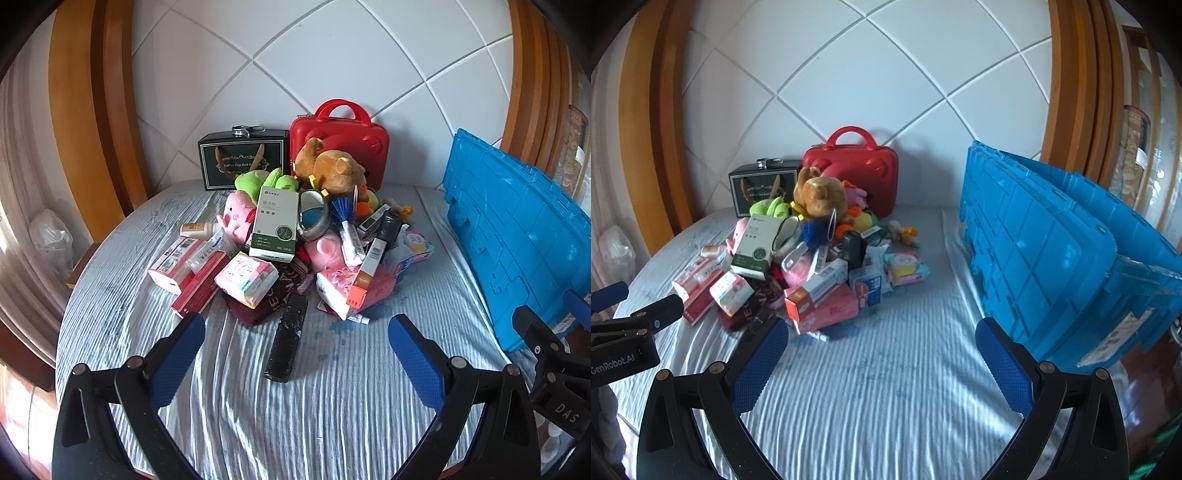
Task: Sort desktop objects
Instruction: 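Reach both grippers toward the pile, grasp white-orange box with right gripper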
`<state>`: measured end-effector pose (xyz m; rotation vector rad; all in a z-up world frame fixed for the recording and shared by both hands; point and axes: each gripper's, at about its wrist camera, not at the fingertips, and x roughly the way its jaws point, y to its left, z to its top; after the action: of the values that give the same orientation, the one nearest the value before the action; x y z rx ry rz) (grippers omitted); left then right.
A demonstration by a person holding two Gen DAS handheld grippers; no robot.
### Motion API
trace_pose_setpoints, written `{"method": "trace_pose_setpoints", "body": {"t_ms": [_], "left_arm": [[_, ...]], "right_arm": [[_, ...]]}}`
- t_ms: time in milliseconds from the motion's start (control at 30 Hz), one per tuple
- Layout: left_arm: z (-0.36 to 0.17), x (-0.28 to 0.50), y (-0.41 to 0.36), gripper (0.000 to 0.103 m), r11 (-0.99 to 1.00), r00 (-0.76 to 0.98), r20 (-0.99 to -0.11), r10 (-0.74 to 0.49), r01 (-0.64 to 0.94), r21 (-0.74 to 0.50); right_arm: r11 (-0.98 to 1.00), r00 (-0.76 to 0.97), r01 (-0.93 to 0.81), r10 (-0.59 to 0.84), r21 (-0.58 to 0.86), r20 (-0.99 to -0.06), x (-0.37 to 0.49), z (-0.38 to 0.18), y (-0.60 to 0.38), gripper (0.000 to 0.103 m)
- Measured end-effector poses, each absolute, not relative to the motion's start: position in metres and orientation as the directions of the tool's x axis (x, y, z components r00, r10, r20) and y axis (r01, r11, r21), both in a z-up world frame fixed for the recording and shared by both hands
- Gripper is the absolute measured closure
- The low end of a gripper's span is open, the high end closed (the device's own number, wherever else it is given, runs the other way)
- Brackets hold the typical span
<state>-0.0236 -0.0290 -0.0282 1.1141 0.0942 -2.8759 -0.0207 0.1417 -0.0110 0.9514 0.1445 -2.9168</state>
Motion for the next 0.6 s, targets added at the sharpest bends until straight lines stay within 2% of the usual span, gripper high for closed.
{"method": "trace_pose_setpoints", "body": {"t_ms": [367,600], "left_arm": [[-0.060,-0.051,-0.053,0.002,-0.991,-0.676,-0.733,-0.074,0.133,-0.023],[-0.103,-0.067,-0.090,0.002,-0.985,-0.600,-0.794,-0.093,0.171,-0.014]], "right_arm": [[-0.986,-0.761,0.151,-0.070,-0.070,-0.645,-0.058,-0.032,0.128,0.000],[-0.976,-0.699,0.213,-0.121,-0.043,-0.704,-0.083,-0.060,0.115,0.000]]}}
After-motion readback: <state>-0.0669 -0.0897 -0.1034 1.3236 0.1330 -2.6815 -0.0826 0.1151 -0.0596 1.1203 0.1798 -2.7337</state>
